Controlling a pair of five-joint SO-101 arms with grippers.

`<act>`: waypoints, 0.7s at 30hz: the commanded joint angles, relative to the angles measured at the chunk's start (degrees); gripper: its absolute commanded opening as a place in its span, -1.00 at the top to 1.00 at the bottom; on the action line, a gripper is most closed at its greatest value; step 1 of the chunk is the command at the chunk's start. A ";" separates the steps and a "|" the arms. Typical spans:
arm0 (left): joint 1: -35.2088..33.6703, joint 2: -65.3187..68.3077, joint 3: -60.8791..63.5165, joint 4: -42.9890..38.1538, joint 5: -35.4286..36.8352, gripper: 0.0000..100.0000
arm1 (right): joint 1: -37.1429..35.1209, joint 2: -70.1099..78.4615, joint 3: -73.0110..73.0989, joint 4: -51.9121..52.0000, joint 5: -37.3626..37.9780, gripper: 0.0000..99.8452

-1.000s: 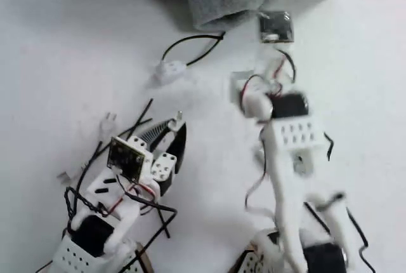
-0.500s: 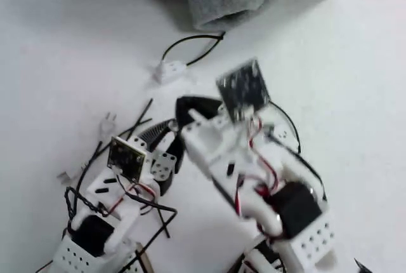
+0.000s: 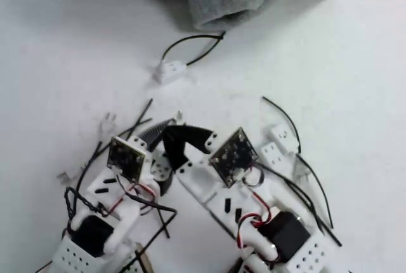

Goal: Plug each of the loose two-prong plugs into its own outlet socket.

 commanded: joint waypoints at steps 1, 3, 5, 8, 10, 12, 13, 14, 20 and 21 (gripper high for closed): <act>0.22 -0.66 -0.35 -1.67 0.44 0.96 | 0.04 5.85 -0.53 -3.47 0.79 0.96; 0.13 -0.66 -0.35 -1.67 0.18 0.96 | 0.66 8.66 -0.62 -5.14 0.88 0.96; -0.31 -0.66 -0.53 -1.58 0.35 0.96 | 2.51 11.47 -0.62 -6.99 1.23 0.96; -0.57 -0.66 -0.62 -1.49 0.35 0.96 | 6.81 15.78 -0.26 -9.45 1.32 0.96; -0.66 -0.66 -0.62 -1.49 0.26 0.96 | 10.07 18.51 -0.44 -11.30 1.32 0.96; -0.66 -0.66 -0.62 -1.49 0.26 0.96 | 12.53 20.97 -0.44 -13.14 1.32 0.96; -0.66 -0.66 -0.62 -1.49 0.35 0.96 | 13.49 22.20 -0.44 -13.85 1.32 0.96; -0.66 -0.66 -0.62 -1.49 0.35 0.96 | 14.46 23.43 -0.44 -14.46 1.41 0.96; -0.75 -0.66 -0.70 -1.49 0.26 0.96 | 20.00 30.46 -0.44 -19.74 4.84 0.96; -0.75 -0.66 -0.70 -1.58 0.26 0.96 | 20.53 31.52 -0.44 -20.62 4.84 0.96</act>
